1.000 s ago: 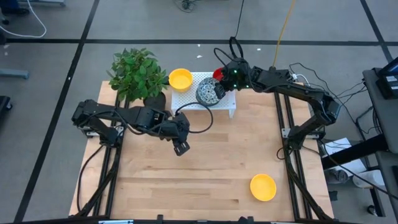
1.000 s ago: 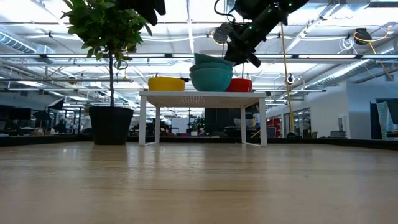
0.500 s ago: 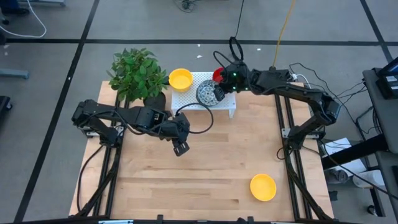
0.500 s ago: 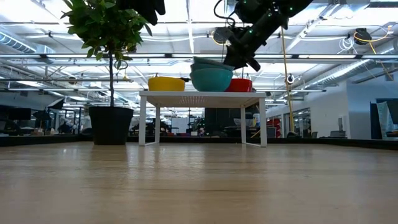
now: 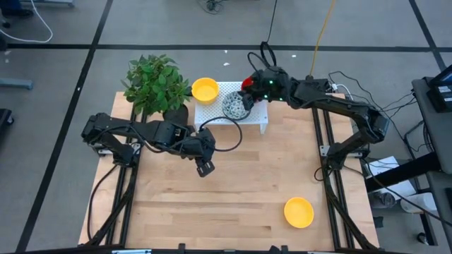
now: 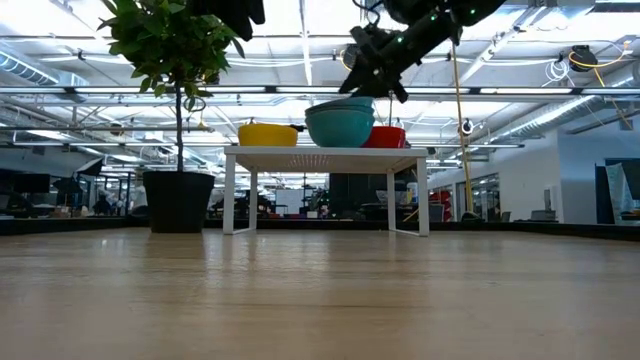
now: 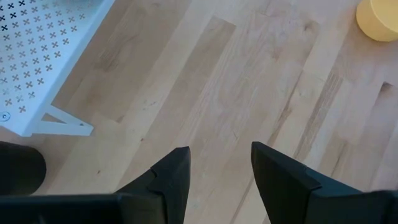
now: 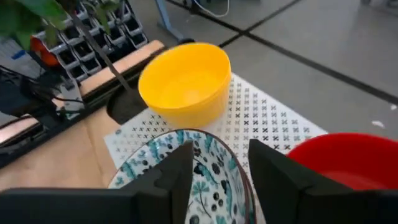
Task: Pick & Place Mini bowls
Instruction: Stack the yellow bowl on the yellow bowl on the shelf
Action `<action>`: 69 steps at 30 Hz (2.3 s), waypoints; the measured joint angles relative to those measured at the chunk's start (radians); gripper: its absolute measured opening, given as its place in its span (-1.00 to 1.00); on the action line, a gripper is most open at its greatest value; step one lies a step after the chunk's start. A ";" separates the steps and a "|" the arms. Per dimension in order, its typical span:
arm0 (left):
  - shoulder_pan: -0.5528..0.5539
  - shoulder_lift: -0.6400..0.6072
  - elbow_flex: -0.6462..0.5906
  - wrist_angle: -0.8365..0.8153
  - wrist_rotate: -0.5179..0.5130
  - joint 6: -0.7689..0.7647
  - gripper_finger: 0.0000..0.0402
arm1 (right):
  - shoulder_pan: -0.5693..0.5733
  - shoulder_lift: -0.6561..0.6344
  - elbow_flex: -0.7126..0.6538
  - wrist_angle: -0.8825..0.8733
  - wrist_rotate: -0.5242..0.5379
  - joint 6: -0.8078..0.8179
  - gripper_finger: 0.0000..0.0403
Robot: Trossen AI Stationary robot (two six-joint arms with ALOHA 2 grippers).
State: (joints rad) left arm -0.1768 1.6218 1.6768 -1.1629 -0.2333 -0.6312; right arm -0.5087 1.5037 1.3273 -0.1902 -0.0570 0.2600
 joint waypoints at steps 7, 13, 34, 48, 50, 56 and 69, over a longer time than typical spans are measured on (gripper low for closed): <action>0.000 0.000 0.000 -0.002 -0.001 0.029 -0.14 | 0.035 -0.125 0.000 -0.052 0.000 -0.067 -0.16; 0.008 0.000 0.000 -0.002 -0.003 0.050 -0.14 | 0.175 -0.252 0.000 -0.328 -0.028 -0.202 -0.16; 0.025 0.000 0.000 0.000 -0.002 0.051 -0.14 | 0.816 -0.362 -0.219 -0.918 -0.114 -0.153 -0.16; 0.018 0.000 0.000 -0.001 0.001 0.051 -0.14 | 1.036 -0.359 -0.609 -0.385 -0.169 0.065 -0.16; 0.017 0.000 0.000 -0.001 0.001 0.050 -0.14 | 1.047 -0.359 -0.635 -0.388 -0.124 0.060 -0.16; 0.017 0.000 0.000 -0.001 0.001 0.046 -0.14 | 1.063 -0.340 -0.696 -0.348 -0.127 0.045 -0.16; 0.017 0.000 0.000 0.000 0.000 0.039 -0.14 | 1.067 -0.230 -0.708 -0.292 -0.130 0.025 -0.76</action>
State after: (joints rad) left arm -0.1596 1.6218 1.6768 -1.1633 -0.2329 -0.5922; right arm 0.5583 1.2736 0.6197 -0.4819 -0.1867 0.2854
